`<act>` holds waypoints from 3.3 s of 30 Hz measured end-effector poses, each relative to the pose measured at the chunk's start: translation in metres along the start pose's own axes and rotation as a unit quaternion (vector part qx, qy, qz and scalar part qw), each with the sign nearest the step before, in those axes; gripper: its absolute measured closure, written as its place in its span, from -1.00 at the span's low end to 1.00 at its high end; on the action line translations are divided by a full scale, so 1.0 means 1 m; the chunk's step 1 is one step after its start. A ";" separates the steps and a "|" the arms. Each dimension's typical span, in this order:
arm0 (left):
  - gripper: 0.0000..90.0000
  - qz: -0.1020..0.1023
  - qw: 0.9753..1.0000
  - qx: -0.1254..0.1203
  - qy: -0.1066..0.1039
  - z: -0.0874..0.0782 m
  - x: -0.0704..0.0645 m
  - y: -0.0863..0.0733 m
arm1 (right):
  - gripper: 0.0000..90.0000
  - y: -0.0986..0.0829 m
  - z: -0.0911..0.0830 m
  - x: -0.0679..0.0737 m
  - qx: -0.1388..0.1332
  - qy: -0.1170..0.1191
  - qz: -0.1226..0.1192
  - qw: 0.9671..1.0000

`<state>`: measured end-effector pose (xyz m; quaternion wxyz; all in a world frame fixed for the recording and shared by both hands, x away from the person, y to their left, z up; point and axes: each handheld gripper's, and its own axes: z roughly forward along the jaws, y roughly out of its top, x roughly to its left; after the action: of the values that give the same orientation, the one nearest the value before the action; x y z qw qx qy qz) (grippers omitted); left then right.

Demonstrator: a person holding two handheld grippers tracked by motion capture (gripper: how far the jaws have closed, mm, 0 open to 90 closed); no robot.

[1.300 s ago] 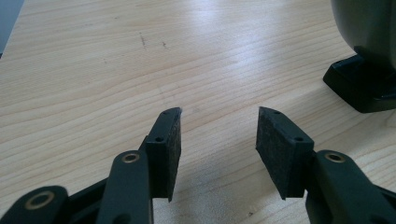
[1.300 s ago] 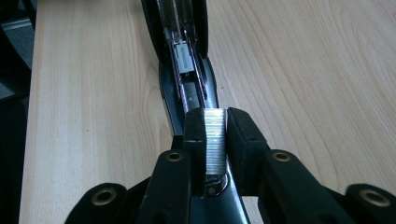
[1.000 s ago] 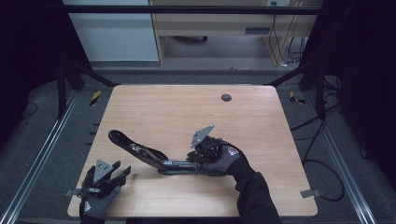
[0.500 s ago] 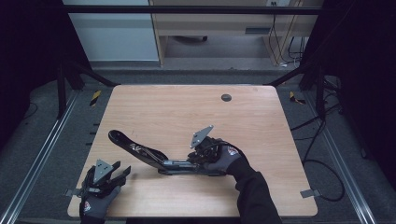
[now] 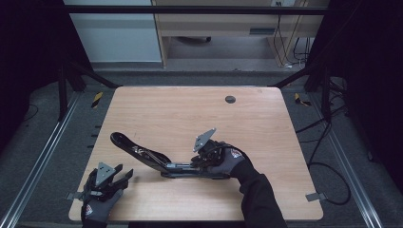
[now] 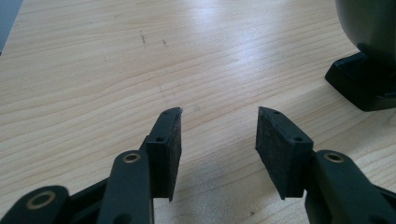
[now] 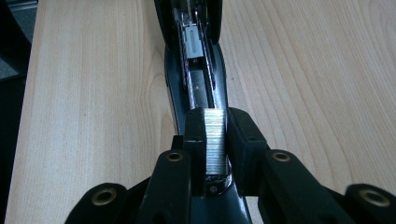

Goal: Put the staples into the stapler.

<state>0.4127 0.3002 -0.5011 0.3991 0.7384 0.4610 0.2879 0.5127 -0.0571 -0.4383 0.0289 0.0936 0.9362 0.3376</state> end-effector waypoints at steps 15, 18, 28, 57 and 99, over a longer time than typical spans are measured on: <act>0.12 0.000 1.000 0.001 0.000 0.000 0.000 0.000 | 0.74 -0.001 0.003 0.000 0.003 0.005 -0.007 1.000; 0.12 0.000 1.000 0.001 0.001 0.000 0.000 0.000 | 0.74 -0.001 0.003 0.000 0.002 0.006 -0.007 1.000; 0.12 0.001 1.000 0.002 0.001 0.000 0.000 0.000 | 0.74 -0.001 0.005 0.000 -0.001 0.004 -0.012 1.000; 0.12 0.002 1.000 0.002 0.002 0.001 0.000 0.000 | 0.74 -0.002 0.004 -0.003 -0.006 0.023 -0.011 1.000; 0.12 0.003 1.000 0.002 0.003 0.001 0.000 0.000 | 0.74 -0.002 0.007 -0.002 -0.001 0.028 -0.012 1.000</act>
<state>0.4132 0.2999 -0.5020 0.3949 0.7399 0.4607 0.2903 0.5155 -0.0549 -0.4446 0.0068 0.0725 0.9373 0.3409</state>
